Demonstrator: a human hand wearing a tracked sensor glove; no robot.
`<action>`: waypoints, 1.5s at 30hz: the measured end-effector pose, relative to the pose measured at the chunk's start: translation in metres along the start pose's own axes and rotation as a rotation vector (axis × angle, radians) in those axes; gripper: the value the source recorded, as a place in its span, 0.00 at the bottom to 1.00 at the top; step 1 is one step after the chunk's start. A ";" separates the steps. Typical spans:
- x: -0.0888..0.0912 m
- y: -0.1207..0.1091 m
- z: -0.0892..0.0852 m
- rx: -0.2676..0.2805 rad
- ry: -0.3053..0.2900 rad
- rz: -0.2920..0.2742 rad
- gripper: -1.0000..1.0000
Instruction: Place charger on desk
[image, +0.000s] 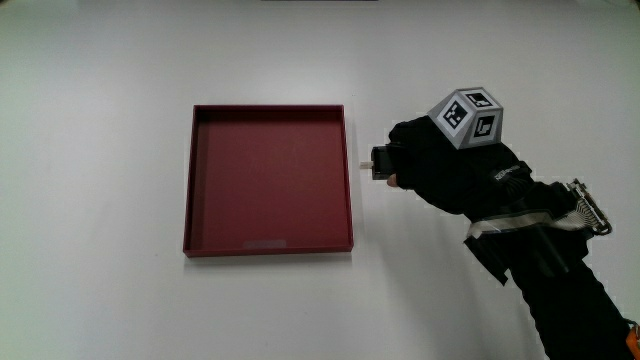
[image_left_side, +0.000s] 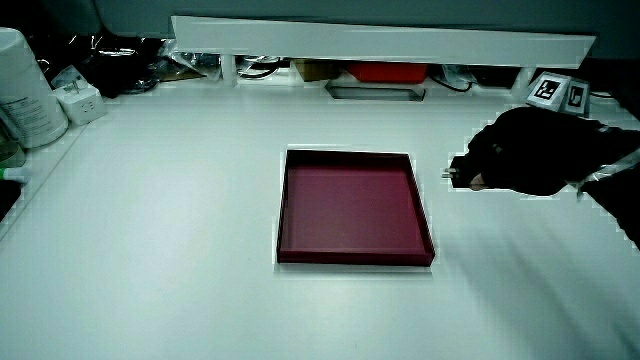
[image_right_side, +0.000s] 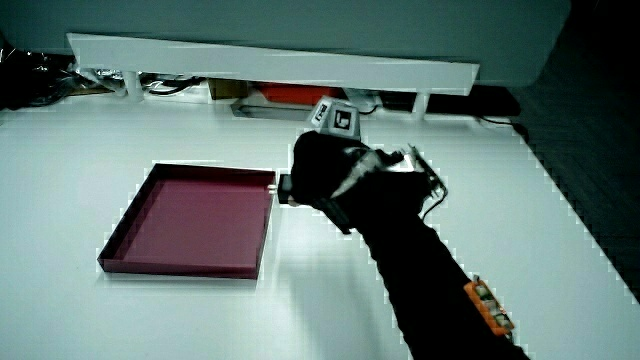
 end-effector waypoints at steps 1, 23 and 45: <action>0.006 0.002 -0.002 -0.001 0.001 -0.010 0.50; 0.081 0.031 -0.059 -0.065 0.078 -0.194 0.50; 0.092 0.036 -0.076 -0.085 0.116 -0.234 0.33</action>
